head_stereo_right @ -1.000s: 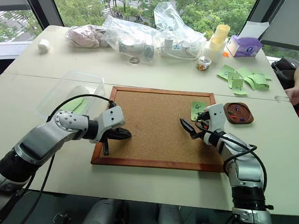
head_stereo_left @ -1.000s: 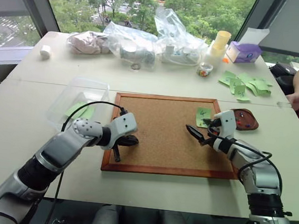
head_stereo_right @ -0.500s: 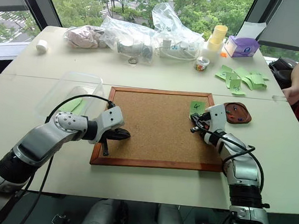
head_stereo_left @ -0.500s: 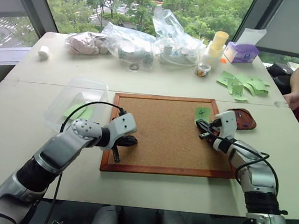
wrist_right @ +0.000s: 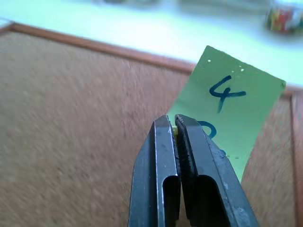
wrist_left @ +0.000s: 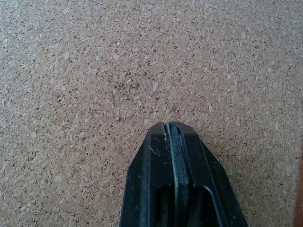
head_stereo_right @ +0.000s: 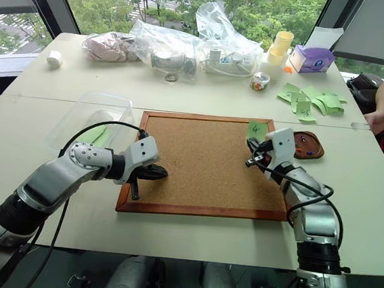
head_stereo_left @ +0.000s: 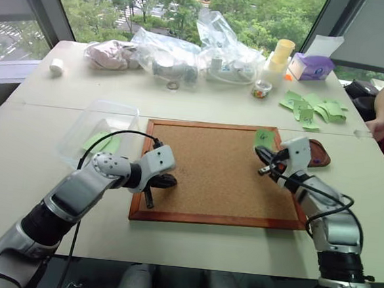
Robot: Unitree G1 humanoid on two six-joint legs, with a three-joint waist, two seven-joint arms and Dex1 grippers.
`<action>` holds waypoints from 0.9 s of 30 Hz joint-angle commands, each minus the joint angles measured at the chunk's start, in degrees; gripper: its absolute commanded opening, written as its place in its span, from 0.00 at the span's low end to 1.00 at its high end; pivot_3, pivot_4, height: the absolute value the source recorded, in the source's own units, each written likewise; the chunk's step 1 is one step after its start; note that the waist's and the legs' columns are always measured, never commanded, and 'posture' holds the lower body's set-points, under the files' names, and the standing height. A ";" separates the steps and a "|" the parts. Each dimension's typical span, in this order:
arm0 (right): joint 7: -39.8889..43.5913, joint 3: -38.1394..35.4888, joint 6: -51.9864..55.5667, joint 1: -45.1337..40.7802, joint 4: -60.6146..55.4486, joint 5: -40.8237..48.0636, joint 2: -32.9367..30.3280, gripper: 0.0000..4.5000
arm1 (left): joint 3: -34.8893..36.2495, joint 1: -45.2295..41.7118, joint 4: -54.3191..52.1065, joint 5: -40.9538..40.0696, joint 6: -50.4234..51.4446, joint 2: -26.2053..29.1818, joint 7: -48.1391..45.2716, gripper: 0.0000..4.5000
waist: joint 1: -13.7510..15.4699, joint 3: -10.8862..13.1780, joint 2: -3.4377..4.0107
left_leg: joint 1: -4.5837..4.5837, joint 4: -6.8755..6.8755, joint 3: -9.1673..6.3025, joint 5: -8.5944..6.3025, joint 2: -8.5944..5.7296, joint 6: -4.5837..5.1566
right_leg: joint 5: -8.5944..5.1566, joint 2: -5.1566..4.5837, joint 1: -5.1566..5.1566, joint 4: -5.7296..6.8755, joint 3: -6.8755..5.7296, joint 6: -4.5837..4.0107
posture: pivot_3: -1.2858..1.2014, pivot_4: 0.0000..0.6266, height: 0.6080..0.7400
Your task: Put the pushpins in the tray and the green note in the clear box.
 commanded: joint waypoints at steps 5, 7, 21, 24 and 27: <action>1.55 -1.11 2.08 -1.70 -6.61 1.46 -3.30 0.02 | -2.14 0.87 2.30 1.24 0.34 0.34 -0.99 0.00 | 0.05 0.00 -0.01 | 0.00 0.00 0.00 0.00 0.00 0.01 | 0.00 0.00 0.00 -0.01 0.00 -0.01 | 0.52 0.24 0.91; 2.76 -0.62 2.54 -1.93 -7.99 1.30 -4.55 0.02 | 0.49 0.45 2.12 -1.25 1.01 -1.29 -1.17 0.00 | 0.11 0.00 -0.01 | 0.00 0.00 0.00 -0.01 -0.02 0.01 | -0.01 -0.01 0.00 -0.01 0.00 -0.01 | 0.52 0.24 0.91; 10.82 1.05 1.78 -3.11 -10.68 1.08 -11.70 0.00 | 29.69 -12.13 14.02 -25.45 13.81 -23.21 8.78 0.98 | 0.45 0.20 -0.26 | -0.14 0.08 -0.06 -0.03 -0.07 0.06 | 0.09 -0.04 -0.03 -0.04 -0.07 0.17 | 0.52 0.24 0.91; 11.27 1.64 1.46 -3.46 -11.19 0.82 -11.65 0.00 | 33.07 -16.57 19.26 -30.28 15.17 -30.74 11.54 0.98 | 0.43 0.26 -0.36 | -0.19 0.13 -0.11 -0.03 -0.08 0.06 | 0.10 -0.04 -0.02 -0.05 -0.10 0.19 | 0.52 0.24 0.91; 11.19 2.49 1.56 -3.67 -12.26 0.49 -11.35 0.00 | 34.20 -20.46 26.37 -31.51 14.12 -35.52 13.01 0.98 | 0.36 0.27 -0.37 | -0.20 0.13 -0.12 -0.03 -0.09 0.06 | 0.11 -0.03 -0.03 -0.08 -0.10 0.20 | 0.52 0.24 0.91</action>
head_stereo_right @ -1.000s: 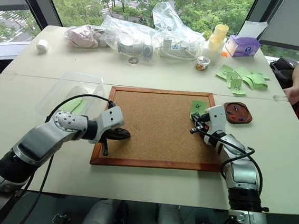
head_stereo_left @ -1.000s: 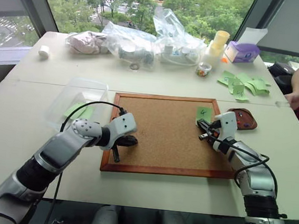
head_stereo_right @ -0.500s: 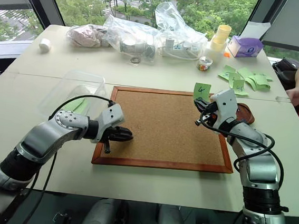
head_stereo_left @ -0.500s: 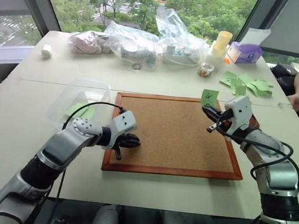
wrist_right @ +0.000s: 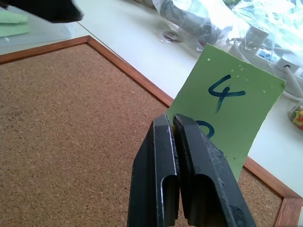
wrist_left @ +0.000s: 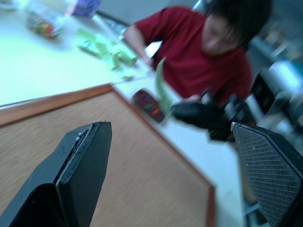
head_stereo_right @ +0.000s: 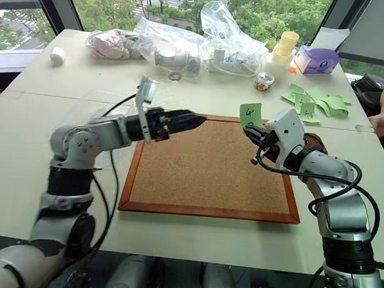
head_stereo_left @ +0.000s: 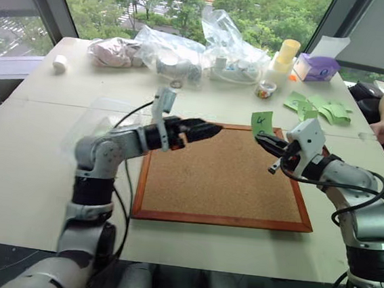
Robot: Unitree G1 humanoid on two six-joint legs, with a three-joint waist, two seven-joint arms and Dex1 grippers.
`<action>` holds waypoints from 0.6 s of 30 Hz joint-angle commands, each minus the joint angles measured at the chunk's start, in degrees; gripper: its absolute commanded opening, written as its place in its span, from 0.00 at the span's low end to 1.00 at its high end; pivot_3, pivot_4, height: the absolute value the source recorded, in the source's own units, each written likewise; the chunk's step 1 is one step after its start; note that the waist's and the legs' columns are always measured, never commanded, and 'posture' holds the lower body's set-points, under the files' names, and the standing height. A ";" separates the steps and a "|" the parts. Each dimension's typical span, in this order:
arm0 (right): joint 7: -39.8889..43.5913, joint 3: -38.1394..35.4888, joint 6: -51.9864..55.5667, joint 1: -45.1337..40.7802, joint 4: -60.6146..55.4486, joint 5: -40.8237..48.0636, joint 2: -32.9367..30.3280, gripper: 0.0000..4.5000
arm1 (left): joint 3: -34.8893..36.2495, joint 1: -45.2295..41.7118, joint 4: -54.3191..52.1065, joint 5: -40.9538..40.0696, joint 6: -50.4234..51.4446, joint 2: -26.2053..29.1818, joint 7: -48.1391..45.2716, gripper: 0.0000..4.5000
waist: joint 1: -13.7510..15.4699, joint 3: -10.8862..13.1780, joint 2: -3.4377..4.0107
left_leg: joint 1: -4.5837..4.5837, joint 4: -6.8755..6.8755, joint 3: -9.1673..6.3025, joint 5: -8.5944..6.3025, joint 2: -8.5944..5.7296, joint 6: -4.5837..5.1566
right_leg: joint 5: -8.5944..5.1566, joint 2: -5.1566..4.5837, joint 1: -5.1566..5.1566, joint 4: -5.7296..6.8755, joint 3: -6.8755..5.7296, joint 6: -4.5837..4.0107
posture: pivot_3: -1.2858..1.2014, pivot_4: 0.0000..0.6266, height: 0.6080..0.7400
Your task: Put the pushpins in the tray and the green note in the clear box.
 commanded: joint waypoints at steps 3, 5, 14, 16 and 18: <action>-0.37 0.92 -0.75 -1.51 -3.71 -0.48 -0.28 0.00 | 0.49 -6.59 12.37 -1.47 -3.56 -5.32 -0.25 0.98 | -0.07 0.01 -0.01 | 0.00 0.00 0.00 0.00 0.00 -0.01 | 0.00 0.02 -0.01 0.00 0.00 0.00 | 0.52 0.24 0.91; -0.66 1.22 -0.39 -1.60 -4.38 -0.52 -0.21 0.00 | -0.86 -8.47 17.28 0.24 -6.33 -6.33 -1.39 0.98 | -0.20 0.02 -0.01 | 0.01 -0.01 0.01 0.00 -0.04 -0.01 | 0.00 0.04 -0.01 -0.02 0.01 0.00 | 0.52 0.24 0.91; -2.04 1.75 2.70 -1.96 -9.42 0.03 -0.30 0.00 | -1.92 -18.48 38.82 5.72 -17.82 -10.41 -5.65 0.98 | 0.09 0.06 -0.03 | -0.20 -0.02 -0.03 0.00 -0.10 -0.01 | 0.00 0.01 -0.15 -0.09 0.00 0.00 | 0.52 0.24 0.91; -2.29 1.73 3.50 -1.98 -10.58 0.16 -0.30 0.00 | -1.71 -20.24 42.19 6.66 -20.16 -11.33 -6.01 0.98 | 0.07 0.05 -0.02 | -0.53 0.05 -0.04 0.00 -0.10 0.00 | 0.00 0.01 -0.45 -0.06 0.00 0.00 | 0.52 0.24 0.91; -2.53 1.72 4.11 -2.01 -11.44 0.22 -0.27 0.00 | -0.83 -21.72 45.08 6.98 -21.57 -11.89 -5.64 0.93 | 0.08 0.05 -0.02 | -0.84 0.14 -0.04 0.01 -0.13 0.00 | 0.02 0.02 -0.81 0.01 0.00 0.02 | 0.52 0.24 0.91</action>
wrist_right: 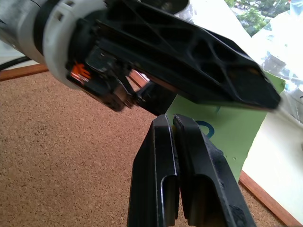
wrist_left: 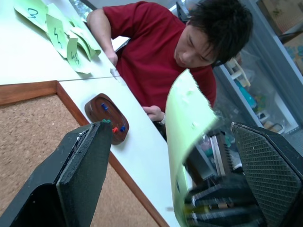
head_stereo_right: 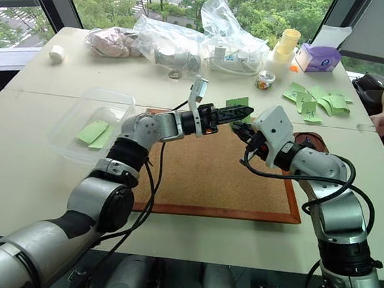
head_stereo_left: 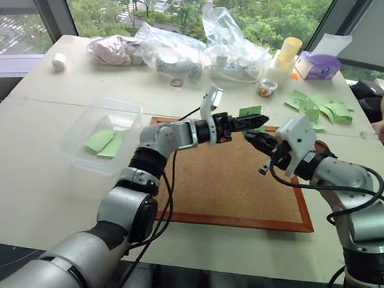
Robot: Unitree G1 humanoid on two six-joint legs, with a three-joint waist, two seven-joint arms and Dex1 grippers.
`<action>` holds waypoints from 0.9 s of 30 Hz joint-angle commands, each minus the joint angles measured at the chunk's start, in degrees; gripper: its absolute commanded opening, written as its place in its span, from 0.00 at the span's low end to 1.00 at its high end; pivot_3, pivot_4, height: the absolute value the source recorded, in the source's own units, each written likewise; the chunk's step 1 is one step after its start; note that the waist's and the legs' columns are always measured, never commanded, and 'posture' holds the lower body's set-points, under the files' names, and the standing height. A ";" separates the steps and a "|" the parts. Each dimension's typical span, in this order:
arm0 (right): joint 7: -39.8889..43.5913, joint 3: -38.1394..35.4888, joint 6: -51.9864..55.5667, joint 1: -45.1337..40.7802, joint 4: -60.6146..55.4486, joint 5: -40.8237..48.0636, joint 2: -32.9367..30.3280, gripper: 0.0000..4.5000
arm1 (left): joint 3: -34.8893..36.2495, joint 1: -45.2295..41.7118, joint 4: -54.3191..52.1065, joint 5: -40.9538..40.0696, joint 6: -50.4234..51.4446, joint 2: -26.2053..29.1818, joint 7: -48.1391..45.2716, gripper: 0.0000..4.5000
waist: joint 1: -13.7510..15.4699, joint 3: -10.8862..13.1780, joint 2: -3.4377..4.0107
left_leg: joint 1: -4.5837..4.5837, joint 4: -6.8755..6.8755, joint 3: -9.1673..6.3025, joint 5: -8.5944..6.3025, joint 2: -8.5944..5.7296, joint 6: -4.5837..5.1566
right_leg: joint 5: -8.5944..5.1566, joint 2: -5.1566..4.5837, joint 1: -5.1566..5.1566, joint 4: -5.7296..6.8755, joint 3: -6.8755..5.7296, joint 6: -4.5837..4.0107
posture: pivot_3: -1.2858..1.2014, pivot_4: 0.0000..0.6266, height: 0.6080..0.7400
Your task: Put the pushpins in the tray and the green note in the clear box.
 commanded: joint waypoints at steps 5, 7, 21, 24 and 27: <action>-1.01 -0.80 1.20 -1.25 -3.99 0.48 -0.44 0.00 | 0.58 -4.05 5.60 2.23 -5.27 -1.16 -2.71 0.46 | -0.10 0.00 0.00 | -0.02 -0.03 0.00 0.00 -0.06 0.00 | 0.00 0.02 -0.04 0.00 -0.01 0.00 | 0.52 0.24 0.91; -1.19 -0.86 1.32 -1.43 -4.04 0.29 -0.46 0.00 | 0.92 -4.11 5.74 2.04 -5.09 -1.16 -3.64 0.22 | -0.08 0.00 0.00 | -0.02 -0.03 0.00 0.00 -0.06 0.00 | 0.00 0.02 -0.04 0.00 -0.01 0.00 | 0.52 0.24 0.91; -5.33 -4.74 3.59 -3.70 -4.40 4.00 2.61 0.00 | -0.99 -1.99 8.05 8.60 -9.38 0.85 -4.04 0.01 | -0.08 0.00 0.00 | -0.02 -0.02 -0.01 0.00 -0.07 0.00 | 0.00 0.01 -0.04 0.02 -0.01 0.00 | 0.52 0.24 0.91; -6.55 -5.70 4.67 -3.54 -4.73 5.27 3.48 0.00 | -0.85 -1.55 8.20 9.30 -9.80 1.00 -4.00 0.01 | -0.03 0.00 0.00 | -0.03 -0.02 0.00 0.00 -0.06 0.00 | 0.00 0.01 -0.06 0.05 -0.01 0.00 | 0.52 0.24 0.91; -8.11 -7.04 6.02 -3.41 -5.04 6.99 4.42 0.00 | -1.28 -0.86 6.99 9.99 -10.13 1.12 -4.28 0.01 | 0.03 0.00 0.00 | -0.04 -0.01 0.00 0.00 -0.06 0.00 | 0.00 -0.01 -0.06 0.04 -0.01 0.00 | 0.52 0.24 0.91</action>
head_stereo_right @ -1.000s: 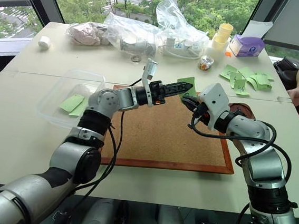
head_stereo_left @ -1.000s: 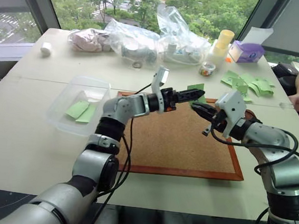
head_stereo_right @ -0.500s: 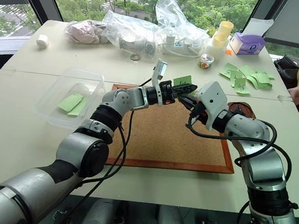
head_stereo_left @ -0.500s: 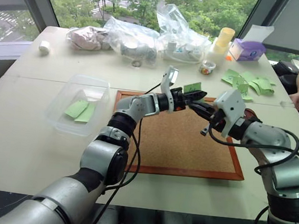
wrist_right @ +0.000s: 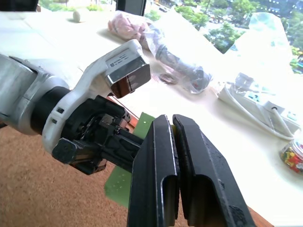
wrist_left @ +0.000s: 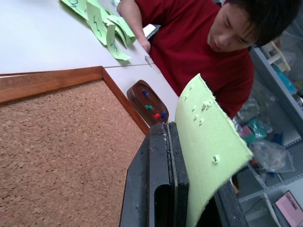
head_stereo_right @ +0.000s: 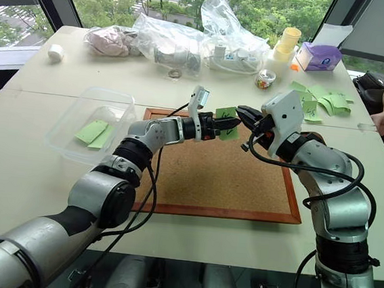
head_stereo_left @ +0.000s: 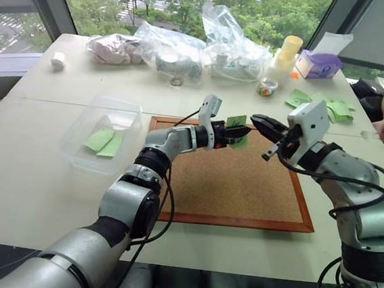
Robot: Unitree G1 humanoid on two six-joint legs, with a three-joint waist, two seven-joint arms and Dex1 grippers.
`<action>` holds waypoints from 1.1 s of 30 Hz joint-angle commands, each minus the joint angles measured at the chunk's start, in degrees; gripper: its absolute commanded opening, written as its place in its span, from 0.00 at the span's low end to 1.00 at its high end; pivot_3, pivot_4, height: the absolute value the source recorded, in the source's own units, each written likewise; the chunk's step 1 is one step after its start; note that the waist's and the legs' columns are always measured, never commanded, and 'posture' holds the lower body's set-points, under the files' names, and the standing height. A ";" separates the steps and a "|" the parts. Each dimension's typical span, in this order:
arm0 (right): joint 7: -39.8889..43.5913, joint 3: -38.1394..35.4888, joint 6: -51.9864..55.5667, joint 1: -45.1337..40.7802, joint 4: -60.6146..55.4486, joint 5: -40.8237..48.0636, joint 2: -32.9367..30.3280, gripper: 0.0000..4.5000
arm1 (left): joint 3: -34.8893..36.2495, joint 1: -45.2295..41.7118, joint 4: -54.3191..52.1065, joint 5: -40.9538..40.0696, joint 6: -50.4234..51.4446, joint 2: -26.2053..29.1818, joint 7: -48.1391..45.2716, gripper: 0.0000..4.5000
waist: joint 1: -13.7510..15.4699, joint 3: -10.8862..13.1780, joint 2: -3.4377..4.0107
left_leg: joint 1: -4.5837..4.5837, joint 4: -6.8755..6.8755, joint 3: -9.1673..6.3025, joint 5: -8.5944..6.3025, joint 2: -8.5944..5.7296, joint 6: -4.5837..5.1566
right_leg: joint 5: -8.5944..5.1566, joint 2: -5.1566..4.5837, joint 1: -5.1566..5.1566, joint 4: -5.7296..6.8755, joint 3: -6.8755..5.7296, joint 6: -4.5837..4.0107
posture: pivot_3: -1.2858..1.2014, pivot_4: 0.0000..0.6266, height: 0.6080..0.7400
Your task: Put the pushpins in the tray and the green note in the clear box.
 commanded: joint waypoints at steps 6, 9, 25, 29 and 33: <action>-15.75 -19.40 6.07 -2.94 5.97 6.68 5.37 0.00 | -19.37 6.18 -23.51 16.66 -16.43 7.29 -6.28 0.01 | 0.09 0.00 0.03 | 0.00 -0.02 0.05 0.02 0.15 -0.03 | 0.01 -0.01 -0.02 0.05 0.01 -0.01 | 0.52 0.24 0.91; -18.96 -21.89 8.24 -2.62 10.27 4.99 3.35 0.00 | -23.76 7.90 -33.91 18.90 -16.32 12.08 -9.93 0.01 | 0.00 -0.02 0.06 | 0.00 -0.02 0.09 0.02 0.15 -0.03 | 0.01 -0.04 -0.02 0.05 0.01 -0.02 | 0.52 0.24 0.91; -15.07 -13.67 1.26 -7.96 40.76 -3.89 -1.82 0.00 | -30.15 12.22 -50.79 22.00 -6.31 20.28 -12.69 0.01 | -0.40 -0.06 0.34 | 0.07 0.01 0.12 0.02 0.15 -0.03 | 0.00 0.08 -0.02 0.11 0.08 0.00 | 0.52 0.24 0.91; -16.14 -13.42 -0.74 -10.12 45.98 -4.67 -1.09 0.00 | -30.01 12.88 -51.58 21.98 -5.60 20.37 -11.90 0.01 | -0.15 -0.06 0.35 | 0.05 0.03 0.12 0.02 0.17 -0.03 | 0.00 0.06 -0.01 0.11 0.08 0.01 | 0.52 0.24 0.91; -17.05 -13.39 -1.67 -11.35 49.05 -4.83 -0.42 0.00 | -30.43 13.65 -52.75 22.19 -5.10 20.65 -11.28 0.01 | -0.18 -0.06 0.35 | 0.05 0.03 0.13 0.03 0.16 -0.03 | 0.00 0.03 -0.02 0.11 0.08 0.01 | 0.52 0.24 0.91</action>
